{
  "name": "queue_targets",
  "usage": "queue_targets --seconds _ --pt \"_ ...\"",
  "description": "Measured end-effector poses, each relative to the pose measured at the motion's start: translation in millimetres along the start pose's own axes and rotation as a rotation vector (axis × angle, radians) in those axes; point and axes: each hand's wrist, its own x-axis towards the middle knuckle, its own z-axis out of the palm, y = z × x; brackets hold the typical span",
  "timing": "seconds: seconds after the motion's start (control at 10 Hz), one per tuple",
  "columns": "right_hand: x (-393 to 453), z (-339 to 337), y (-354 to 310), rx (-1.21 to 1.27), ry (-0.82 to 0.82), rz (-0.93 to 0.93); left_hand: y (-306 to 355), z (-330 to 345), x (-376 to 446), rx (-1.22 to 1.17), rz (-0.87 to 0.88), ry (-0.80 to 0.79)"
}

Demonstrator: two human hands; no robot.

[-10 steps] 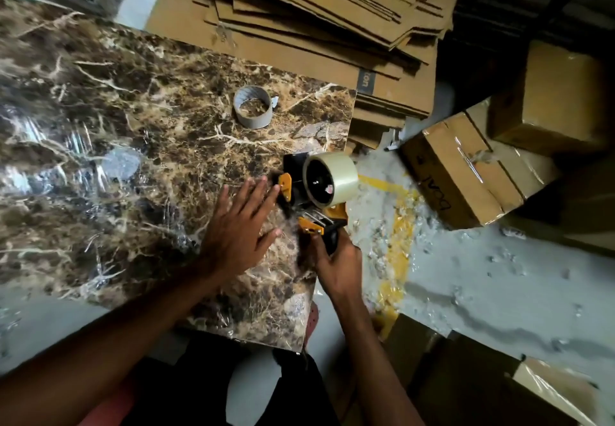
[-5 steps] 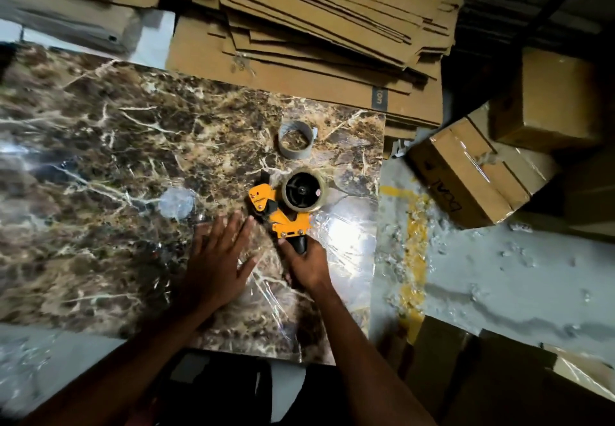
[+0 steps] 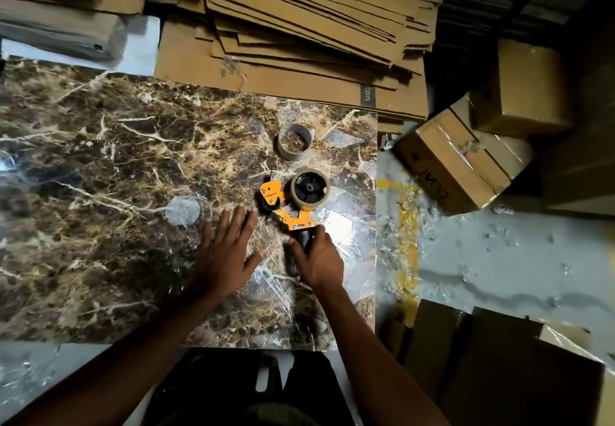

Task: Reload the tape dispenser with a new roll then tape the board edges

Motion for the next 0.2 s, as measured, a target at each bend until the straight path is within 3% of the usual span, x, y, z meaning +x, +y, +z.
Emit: queue_targets --seconds 0.1,0.2 --pt "-8.9 -5.3 1.5 -0.048 0.067 -0.086 5.0 -7.5 1.8 -0.030 0.026 -0.008" --pt "-13.9 -12.3 2.2 -0.069 0.030 -0.143 10.0 -16.0 -0.1 -0.047 0.051 0.001"
